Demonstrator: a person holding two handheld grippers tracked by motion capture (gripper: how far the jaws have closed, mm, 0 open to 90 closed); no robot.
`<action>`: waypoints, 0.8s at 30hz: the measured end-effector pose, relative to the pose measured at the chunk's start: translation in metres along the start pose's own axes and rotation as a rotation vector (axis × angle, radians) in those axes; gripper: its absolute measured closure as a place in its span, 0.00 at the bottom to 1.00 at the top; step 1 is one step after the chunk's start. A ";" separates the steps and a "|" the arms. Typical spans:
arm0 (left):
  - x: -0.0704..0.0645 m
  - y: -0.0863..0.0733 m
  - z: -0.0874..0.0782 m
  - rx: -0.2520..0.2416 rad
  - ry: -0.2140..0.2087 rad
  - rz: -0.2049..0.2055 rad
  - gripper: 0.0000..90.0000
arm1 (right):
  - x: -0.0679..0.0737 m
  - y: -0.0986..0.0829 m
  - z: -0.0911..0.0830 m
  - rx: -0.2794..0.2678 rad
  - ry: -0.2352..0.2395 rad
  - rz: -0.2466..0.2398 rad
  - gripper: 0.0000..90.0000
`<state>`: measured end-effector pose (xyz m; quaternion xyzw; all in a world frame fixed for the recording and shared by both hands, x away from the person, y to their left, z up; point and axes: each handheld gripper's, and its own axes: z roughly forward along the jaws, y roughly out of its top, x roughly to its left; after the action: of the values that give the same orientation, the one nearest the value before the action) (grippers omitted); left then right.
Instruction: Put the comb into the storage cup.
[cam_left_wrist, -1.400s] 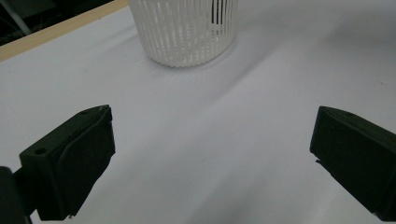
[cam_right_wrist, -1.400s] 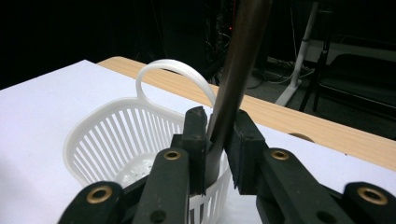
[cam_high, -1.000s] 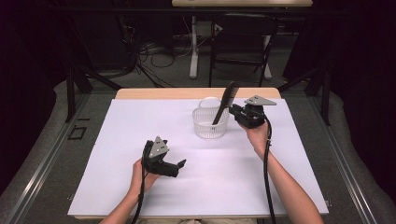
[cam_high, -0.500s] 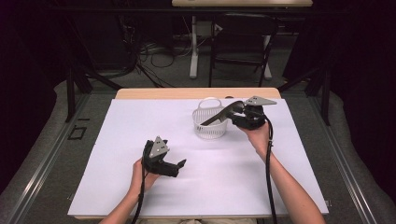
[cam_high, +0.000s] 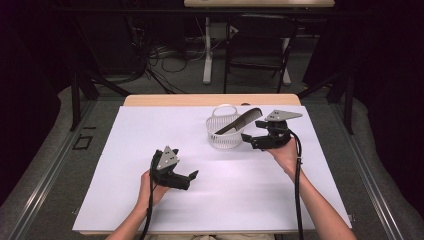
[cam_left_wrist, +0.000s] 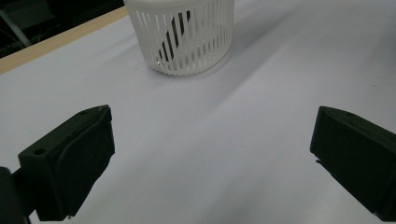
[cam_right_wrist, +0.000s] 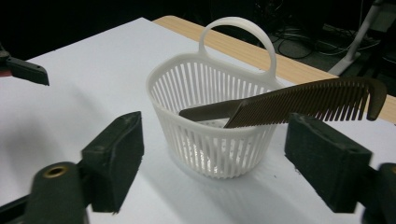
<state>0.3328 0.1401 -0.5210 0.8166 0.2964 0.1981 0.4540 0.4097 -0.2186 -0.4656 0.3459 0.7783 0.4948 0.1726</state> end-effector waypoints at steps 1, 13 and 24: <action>0.001 0.000 -0.001 -0.001 0.002 0.000 0.00 | 0.001 0.000 -0.001 -0.001 0.002 0.000 0.17; 0.009 -0.010 -0.018 -0.020 0.015 -0.024 0.00 | 0.013 -0.015 -0.013 0.025 0.034 -0.018 0.07; 0.013 -0.019 -0.035 -0.037 0.026 -0.049 0.00 | 0.028 -0.040 -0.027 0.038 0.034 -0.041 0.00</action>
<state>0.3165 0.1782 -0.5185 0.7980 0.3185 0.2029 0.4697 0.3592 -0.2273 -0.4870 0.3245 0.7973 0.4822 0.1629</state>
